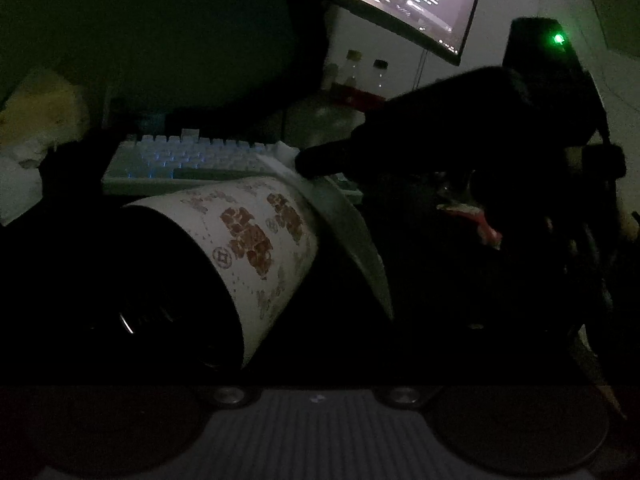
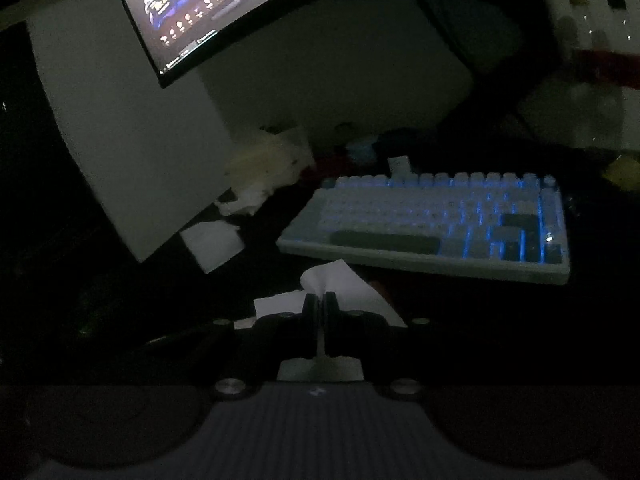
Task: Clean container
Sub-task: 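Wipe the tissue along the container toward its rim with the right gripper, then rub the tissue over the container's dark rim end with the right gripper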
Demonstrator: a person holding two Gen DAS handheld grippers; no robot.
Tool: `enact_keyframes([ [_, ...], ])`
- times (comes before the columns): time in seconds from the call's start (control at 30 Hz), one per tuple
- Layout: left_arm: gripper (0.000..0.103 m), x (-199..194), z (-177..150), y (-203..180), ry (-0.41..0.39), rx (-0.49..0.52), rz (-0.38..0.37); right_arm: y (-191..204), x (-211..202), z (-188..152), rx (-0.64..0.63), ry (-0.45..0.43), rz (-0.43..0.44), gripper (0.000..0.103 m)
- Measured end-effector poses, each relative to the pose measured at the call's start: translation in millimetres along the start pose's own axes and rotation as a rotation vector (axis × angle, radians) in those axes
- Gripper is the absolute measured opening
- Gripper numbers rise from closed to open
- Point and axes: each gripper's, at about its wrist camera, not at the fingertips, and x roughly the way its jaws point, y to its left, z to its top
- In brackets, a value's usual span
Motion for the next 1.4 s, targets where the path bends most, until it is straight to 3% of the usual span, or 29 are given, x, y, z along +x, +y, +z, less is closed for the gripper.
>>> enact_keyframes([
  [0.17,0.103,-1,-4,-10,0.004,0.031,-0.002,33,-7,-15,-0.101,0.046,0.178,0.004],
  [0.23,0.103,-1,-5,-11,0.005,0.039,-0.012,38,-10,-17,-0.127,0.054,0.204,0.004],
  [0.3,0.103,-1,-6,-13,0.006,0.044,-0.027,33,-11,-16,-0.136,0.039,0.175,0.004],
  [0.47,0.103,-1,-10,-21,0.013,0.075,-0.052,3,-8,-9,-0.096,-0.019,0.005,0.004],
  [0.53,0.103,0,-11,-24,0.012,0.079,-0.062,3,-11,-12,-0.085,-0.019,0.022,0.004],
  [0.67,0.103,1,-11,-27,0.013,0.086,-0.073,28,-20,-27,-0.153,-0.004,0.138,0.004],
  [0.8,0.103,2,-14,-32,0.015,0.101,-0.078,36,-24,-33,-0.182,0.001,0.171,0.004],
  [1.0,0.103,2,-16,-35,0.015,0.117,-0.083,-1,-24,-20,-0.099,-0.034,-0.036,0.004],
  [1.07,0.103,2,-16,-35,0.015,0.117,-0.087,-4,-27,-21,-0.08,-0.038,-0.043,0.005],
  [1.3,0.103,-2,-18,-37,0.011,0.131,-0.102,44,-36,-47,-0.161,-0.025,0.186,0.005],
  [1.4,0.103,-1,-17,-34,0.011,0.125,-0.107,43,-38,-50,-0.202,-0.051,0.163,0.005],
])
